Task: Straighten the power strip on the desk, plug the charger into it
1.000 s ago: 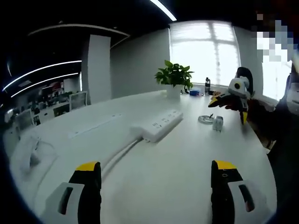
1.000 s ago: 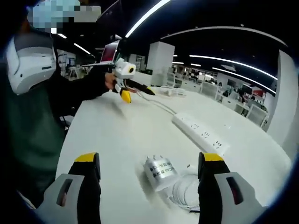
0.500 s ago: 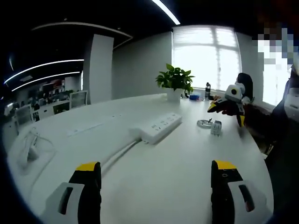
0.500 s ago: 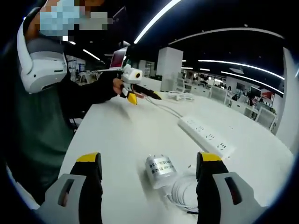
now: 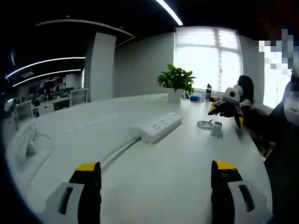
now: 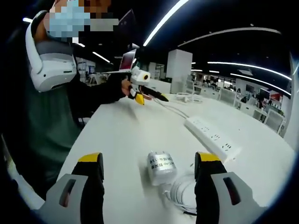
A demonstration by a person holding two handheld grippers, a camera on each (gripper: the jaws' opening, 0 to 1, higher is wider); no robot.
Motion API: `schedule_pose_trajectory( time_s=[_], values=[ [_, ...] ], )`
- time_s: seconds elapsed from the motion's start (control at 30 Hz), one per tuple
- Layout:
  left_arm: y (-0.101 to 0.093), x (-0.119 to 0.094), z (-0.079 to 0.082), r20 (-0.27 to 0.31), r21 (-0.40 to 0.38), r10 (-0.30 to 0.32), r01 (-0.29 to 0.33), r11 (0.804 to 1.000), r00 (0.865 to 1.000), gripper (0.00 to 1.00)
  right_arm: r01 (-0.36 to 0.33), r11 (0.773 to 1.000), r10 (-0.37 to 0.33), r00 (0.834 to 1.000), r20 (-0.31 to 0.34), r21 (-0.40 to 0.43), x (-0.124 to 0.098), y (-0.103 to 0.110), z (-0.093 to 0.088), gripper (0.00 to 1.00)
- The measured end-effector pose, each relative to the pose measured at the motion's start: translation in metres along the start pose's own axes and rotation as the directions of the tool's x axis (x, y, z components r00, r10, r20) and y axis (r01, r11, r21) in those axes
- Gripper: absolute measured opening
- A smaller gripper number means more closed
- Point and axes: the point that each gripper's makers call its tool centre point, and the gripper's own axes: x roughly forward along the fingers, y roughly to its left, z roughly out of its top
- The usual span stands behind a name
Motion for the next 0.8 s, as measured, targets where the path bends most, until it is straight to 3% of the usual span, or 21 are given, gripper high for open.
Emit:
schedule_pose_trajectory(
  time_s=[0.1, 0.43, 0.53, 0.8],
  values=[
    [-0.004, 0.000, 0.003, 0.026, -0.032, -0.023, 0.024, 0.999, 0.999, 0.99, -0.019, 1.000, 0.019, 1.000, 0.006, -0.002, 0.000, 0.000, -0.002, 0.74],
    [-0.002, -0.001, 0.001, 0.036, -0.063, -0.018, 0.020, 0.998, 0.999, 0.99, -0.050, 0.999, 0.049, 0.995, 0.092, 0.006, -0.001, -0.006, -0.001, 0.66],
    [-0.003, -0.001, -0.002, 0.025, -0.054, -0.018, 0.019, 0.998, 1.000, 0.99, -0.057, 0.998, 0.056, 0.995, 0.078, 0.007, -0.001, -0.006, -0.006, 0.61],
    [-0.007, 0.002, -0.003, 0.022, -0.062, -0.030, 0.032, 0.998, 0.999, 0.99, -0.065, 0.998, 0.063, 0.995, 0.083, 0.020, -0.003, -0.011, -0.013, 0.60]
  ],
)
